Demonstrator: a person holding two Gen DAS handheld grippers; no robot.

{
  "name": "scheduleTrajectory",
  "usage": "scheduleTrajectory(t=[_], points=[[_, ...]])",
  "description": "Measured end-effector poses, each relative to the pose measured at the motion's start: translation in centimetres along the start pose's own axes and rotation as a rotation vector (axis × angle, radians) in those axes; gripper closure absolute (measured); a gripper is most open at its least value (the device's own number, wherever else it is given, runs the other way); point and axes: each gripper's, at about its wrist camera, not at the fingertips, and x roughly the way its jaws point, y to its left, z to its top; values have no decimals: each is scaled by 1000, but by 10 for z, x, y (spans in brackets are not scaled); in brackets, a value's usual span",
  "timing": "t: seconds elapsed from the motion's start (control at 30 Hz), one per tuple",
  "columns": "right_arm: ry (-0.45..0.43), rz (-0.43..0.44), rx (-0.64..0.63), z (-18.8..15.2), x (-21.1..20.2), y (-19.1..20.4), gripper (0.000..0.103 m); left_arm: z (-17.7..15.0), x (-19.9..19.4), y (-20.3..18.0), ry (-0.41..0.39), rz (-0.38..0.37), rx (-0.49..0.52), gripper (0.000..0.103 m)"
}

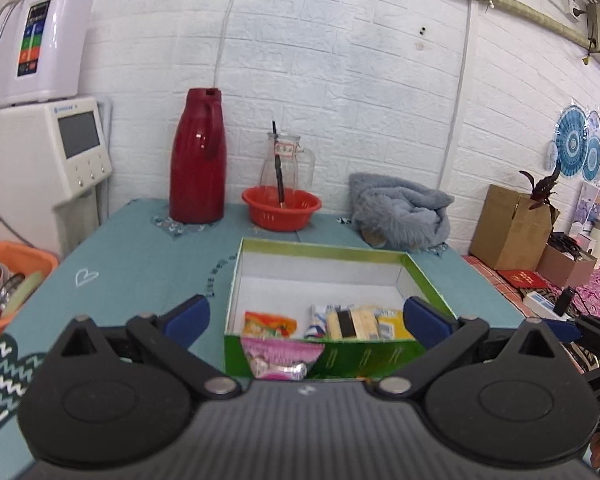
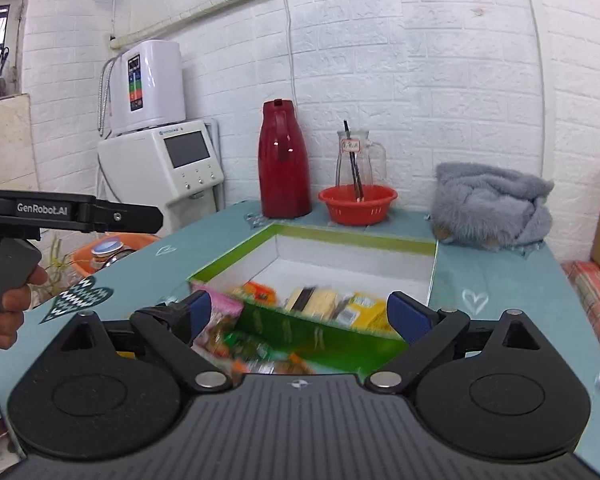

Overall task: Organize snacks
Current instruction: 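Move the left tool back to the pile and grasp the red cracker bag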

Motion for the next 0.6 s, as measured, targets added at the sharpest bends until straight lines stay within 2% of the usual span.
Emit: scheduleTrajectory(t=[0.1,0.2,0.33,0.43,0.6], points=[[42,34,43,-25,-6,6,0,-29,-16,7,54,14,-4,0],[121,70,83,-50,-1,21,0,-57,-26,18,109,28,-14,0],[205,147,68,-73,14,53,0,-84,-37,42,168,44,-89,0],[242,200,31,-78,26,81,0,-92,-42,58,186,71,-123,0],[222,264,-122,-72,41,126,0,-92,-49,74,174,90,-136,0]])
